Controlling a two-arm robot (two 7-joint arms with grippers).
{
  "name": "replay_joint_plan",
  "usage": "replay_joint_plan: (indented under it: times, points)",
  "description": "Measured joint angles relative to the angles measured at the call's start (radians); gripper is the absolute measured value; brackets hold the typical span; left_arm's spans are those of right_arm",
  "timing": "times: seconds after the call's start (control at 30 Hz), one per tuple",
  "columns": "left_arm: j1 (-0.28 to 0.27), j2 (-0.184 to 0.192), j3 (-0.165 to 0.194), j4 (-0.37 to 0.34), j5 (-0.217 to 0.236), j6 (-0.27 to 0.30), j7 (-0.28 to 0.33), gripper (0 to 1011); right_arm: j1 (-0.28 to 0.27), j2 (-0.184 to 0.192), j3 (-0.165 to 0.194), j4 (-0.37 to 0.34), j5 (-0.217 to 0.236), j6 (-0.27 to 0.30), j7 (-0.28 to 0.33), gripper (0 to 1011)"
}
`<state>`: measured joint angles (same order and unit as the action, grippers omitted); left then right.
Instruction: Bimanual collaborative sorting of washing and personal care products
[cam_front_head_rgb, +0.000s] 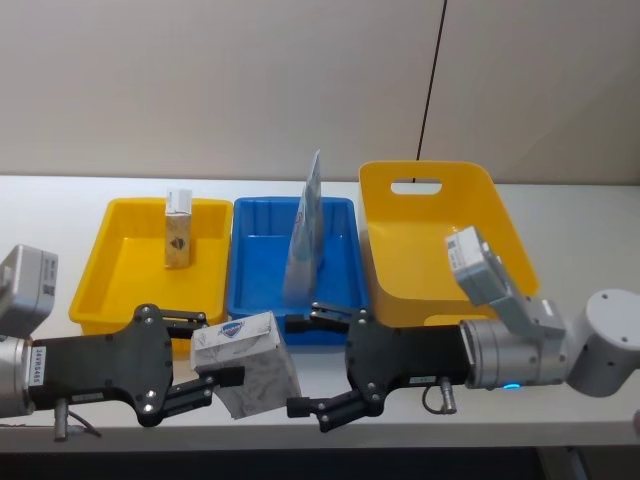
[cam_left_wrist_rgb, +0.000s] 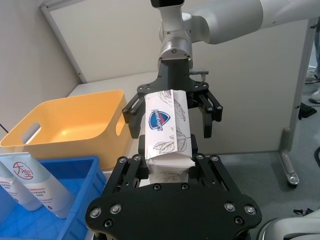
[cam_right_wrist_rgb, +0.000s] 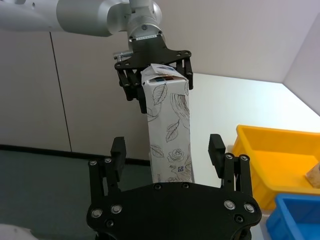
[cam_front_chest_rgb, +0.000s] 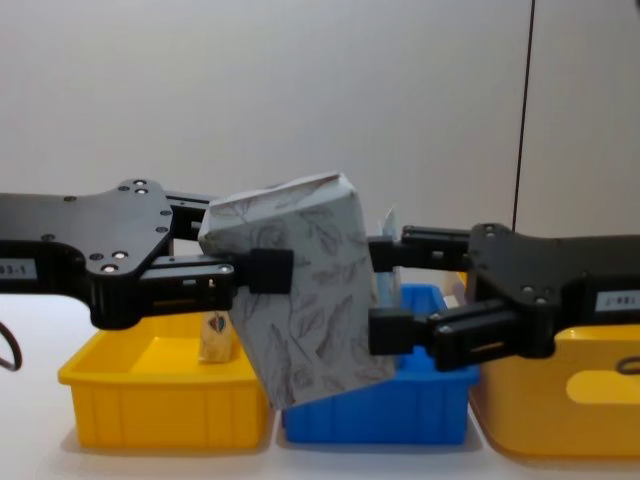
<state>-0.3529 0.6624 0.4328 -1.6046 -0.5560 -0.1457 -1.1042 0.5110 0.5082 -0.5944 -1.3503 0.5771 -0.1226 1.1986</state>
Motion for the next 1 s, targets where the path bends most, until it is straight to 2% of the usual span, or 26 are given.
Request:
replay_joint_plan:
  times: [0.67, 0.87, 1.0]
  points:
    - [0.000, 0.000, 0.000, 0.000, 0.000, 0.000, 0.000, 376, 0.046, -0.057, -0.052, 0.060, -0.040, -0.026, -0.027, 977]
    - [0.000, 0.000, 0.000, 0.000, 0.000, 0.000, 0.000, 376, 0.055, -0.062, -0.062, 0.069, -0.047, -0.034, -0.029, 840]
    - [0.000, 0.000, 0.000, 0.000, 0.000, 0.000, 0.000, 376, 0.061, -0.063, -0.068, 0.075, -0.049, -0.037, -0.030, 694]
